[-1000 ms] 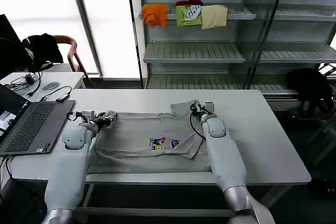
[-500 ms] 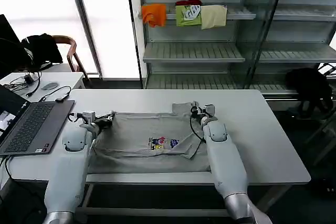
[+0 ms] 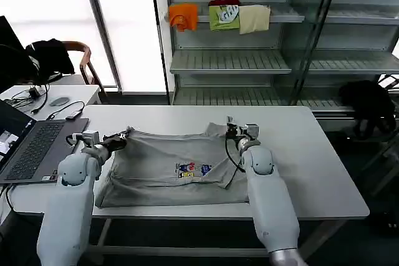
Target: Fold and organize the clothes.
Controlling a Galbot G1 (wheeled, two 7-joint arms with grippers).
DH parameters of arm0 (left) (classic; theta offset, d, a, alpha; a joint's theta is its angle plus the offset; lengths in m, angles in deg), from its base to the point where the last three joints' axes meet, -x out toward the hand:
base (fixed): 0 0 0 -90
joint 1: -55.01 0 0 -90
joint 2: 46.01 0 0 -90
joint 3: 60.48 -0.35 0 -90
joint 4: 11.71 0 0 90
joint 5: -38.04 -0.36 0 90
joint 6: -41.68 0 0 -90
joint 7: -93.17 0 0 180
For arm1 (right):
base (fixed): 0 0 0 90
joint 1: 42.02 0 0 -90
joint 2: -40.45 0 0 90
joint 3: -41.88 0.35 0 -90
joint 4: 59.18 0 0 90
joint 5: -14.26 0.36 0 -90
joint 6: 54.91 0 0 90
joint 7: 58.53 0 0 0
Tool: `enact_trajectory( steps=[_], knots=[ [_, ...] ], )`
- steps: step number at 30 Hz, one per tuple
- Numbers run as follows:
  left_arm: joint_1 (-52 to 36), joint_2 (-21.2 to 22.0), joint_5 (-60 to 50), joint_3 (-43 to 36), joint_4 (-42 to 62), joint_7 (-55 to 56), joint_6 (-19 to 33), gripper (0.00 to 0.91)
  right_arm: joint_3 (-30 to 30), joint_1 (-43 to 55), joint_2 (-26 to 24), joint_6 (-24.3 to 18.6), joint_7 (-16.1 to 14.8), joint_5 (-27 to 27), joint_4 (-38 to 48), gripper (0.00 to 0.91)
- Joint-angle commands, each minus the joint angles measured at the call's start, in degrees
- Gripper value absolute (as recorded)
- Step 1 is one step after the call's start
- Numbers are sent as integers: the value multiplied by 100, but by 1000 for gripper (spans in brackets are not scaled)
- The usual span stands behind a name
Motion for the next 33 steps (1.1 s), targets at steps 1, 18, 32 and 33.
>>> enact_trajectory(
  steps=[1,18,32,33],
  knots=[
    [1195,-179,778,295,-1414,-69,22,0,-58,-1247,-249,267,22,291,-1960,0],
    [2581,-431,1544,954,-2007,-397,37,0,256,-3098,-627,260,-6,382,-3479,0],
    [2868,-388,1279,956,-2089,-515,145,10,254,-3251,-656,247,-37,60,-3368,161],
    [2871,-380,1251,953,-2085,-516,164,10,247,-3261,-623,246,-43,-149,-3311,907]
  ],
)
